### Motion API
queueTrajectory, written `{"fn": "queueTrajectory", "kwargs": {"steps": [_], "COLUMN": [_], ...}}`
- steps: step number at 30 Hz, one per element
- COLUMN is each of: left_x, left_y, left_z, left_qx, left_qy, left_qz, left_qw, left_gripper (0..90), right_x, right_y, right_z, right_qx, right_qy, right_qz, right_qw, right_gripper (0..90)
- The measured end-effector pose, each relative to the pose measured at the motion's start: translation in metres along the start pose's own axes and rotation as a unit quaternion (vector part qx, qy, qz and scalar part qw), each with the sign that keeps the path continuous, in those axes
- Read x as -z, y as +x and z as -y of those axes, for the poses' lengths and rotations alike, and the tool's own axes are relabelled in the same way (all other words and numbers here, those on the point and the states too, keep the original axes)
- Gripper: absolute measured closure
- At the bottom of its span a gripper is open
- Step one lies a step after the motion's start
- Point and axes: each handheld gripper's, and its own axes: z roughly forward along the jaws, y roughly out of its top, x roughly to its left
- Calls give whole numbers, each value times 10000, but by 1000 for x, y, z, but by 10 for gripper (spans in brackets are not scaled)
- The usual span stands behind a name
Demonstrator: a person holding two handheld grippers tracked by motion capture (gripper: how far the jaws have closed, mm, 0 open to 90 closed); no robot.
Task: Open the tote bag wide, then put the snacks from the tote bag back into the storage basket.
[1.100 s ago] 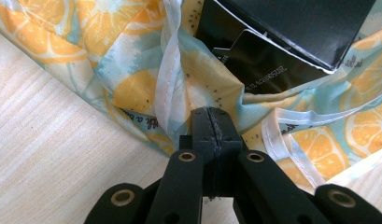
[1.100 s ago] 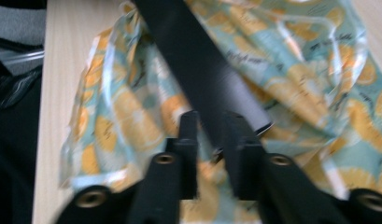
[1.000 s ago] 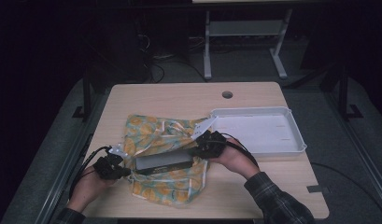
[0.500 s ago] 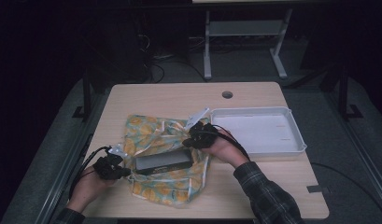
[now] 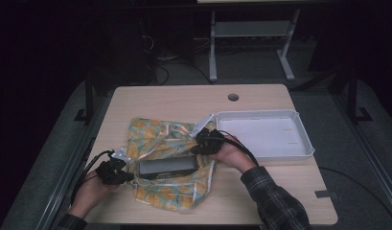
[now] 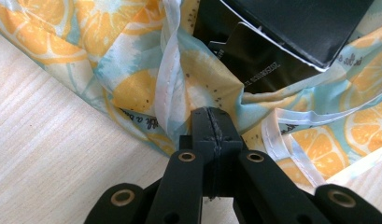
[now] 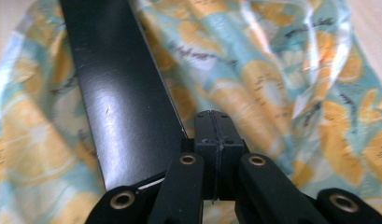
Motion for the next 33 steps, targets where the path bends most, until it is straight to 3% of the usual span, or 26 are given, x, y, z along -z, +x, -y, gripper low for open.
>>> {"fn": "queueTrajectory", "kwargs": {"steps": [7,12,18,21,23,33], "left_x": [0,0,0,0,0,0], "left_y": [0,0,0,-1,0,-1], "left_z": [0,0,0,0,0,0], "left_qx": [-15,-30,6,1,-1,21], "left_qy": [-2,1,-23,-23,-23,-29], "left_qz": [0,-3,2,-3,-1,5], "left_qw": [10000,10000,10000,10000,10000,10000], "left_gripper": [897,897,897,897,897,896], "right_x": [4,10,20,19,16,-3], "right_y": [12,18,20,22,23,35], "right_z": [4,4,5,4,3,-6], "right_qx": [148,187,41,46,67,408], "right_qy": [82,26,-235,-314,-304,-121], "right_qz": [-304,-303,-394,-583,-633,-645], "right_qw": [9994,9994,9989,9978,9975,9970], "right_gripper": [897,881,696,520,454,276]}}
